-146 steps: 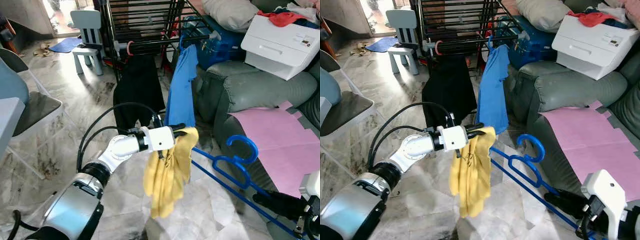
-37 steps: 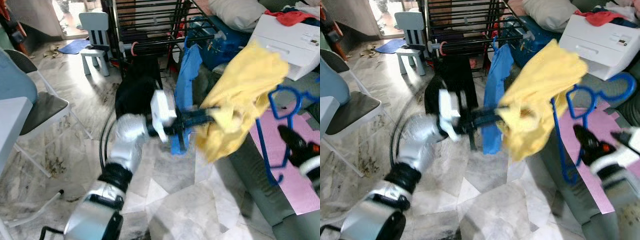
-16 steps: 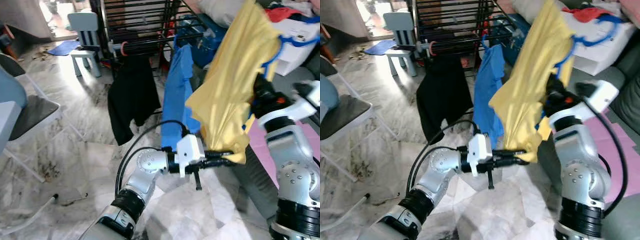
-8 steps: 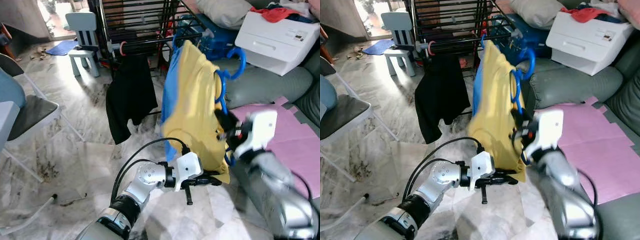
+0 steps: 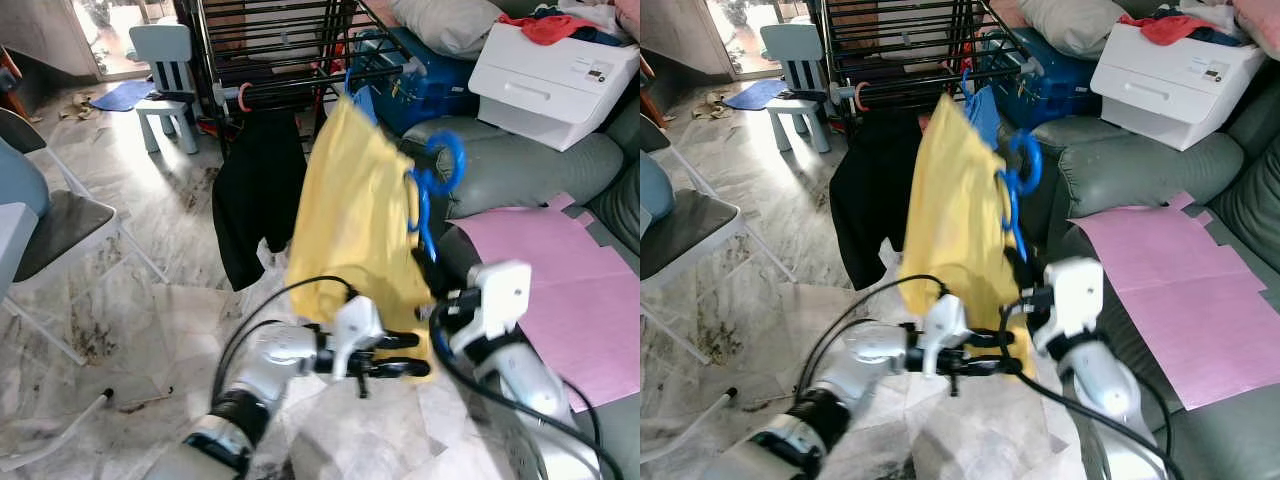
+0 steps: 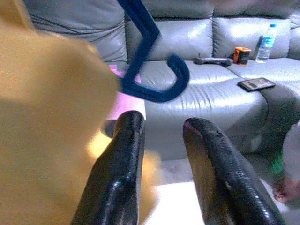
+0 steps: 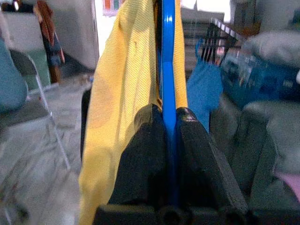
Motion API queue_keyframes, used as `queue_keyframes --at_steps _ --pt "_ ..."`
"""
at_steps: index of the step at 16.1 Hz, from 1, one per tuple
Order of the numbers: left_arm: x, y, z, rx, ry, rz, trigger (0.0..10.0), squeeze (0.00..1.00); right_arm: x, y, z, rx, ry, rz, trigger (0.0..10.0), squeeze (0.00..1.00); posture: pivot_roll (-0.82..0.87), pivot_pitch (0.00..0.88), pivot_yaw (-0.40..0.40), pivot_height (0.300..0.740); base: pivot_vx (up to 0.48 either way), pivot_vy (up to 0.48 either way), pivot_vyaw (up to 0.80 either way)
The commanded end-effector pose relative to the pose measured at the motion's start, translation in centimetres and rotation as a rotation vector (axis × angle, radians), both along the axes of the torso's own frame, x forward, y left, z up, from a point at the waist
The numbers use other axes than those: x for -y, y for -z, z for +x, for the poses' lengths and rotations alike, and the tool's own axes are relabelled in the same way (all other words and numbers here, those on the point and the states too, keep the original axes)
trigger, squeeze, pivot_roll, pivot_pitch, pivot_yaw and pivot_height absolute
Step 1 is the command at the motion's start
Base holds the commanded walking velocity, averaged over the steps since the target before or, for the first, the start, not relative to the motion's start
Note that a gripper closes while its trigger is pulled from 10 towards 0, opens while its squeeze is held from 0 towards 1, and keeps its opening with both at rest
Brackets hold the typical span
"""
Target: Hang hanger
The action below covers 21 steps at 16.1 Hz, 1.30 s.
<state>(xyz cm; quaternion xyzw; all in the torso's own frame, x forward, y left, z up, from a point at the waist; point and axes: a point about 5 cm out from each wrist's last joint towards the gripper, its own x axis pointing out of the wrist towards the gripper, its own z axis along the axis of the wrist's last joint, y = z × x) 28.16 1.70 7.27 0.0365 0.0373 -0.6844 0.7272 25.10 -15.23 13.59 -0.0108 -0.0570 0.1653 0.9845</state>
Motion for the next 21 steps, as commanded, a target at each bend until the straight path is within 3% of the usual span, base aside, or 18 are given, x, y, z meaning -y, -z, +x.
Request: queue_keyframes --at_steps 1,2,6,11,16,20,21 --pt "-0.7 -0.4 0.2 -0.003 0.007 -0.036 10.0 1.00 0.0 -0.5 -0.2 0.043 -0.007 -0.002 10.0 0.00 -0.02 0.000 -0.008 0.740 0.000 0.000 0.00" --pt "-1.8 -1.6 0.8 0.042 -0.023 -0.089 10.0 1.00 0.8 0.2 -0.8 0.023 -0.002 -0.027 10.0 0.00 -0.02 0.000 -0.010 0.740 0.000 0.000 0.00" --pt "-3.8 -3.0 1.0 0.060 0.029 -0.079 10.0 1.00 2.7 1.0 -2.3 0.000 -0.012 -0.063 10.0 0.00 -0.01 0.000 -0.012 0.740 0.000 0.000 0.00" --pt "-7.2 -2.5 1.0 0.108 0.085 0.066 10.0 1.00 5.3 1.0 -5.3 -0.082 -0.178 -0.103 10.0 0.00 -0.01 0.000 -0.008 0.740 0.000 0.000 0.00" --pt "-7.6 -4.5 2.7 0.338 0.083 0.139 10.0 1.00 6.8 0.1 -8.0 -0.183 -0.381 -0.136 10.0 0.00 -0.02 0.000 0.001 0.740 0.000 0.000 0.00" --pt "-8.0 -6.6 4.5 0.446 0.012 0.152 10.0 1.00 7.7 -0.1 -9.0 -0.241 -0.437 -0.163 10.0 0.00 -0.02 0.000 0.004 0.740 0.000 0.000 0.00" --pt "-8.3 -6.8 5.0 0.477 0.001 0.191 10.0 1.00 7.8 -0.2 -9.0 -0.249 -0.451 -0.170 10.0 0.00 -0.01 0.000 0.004 0.740 0.000 0.000 0.00"
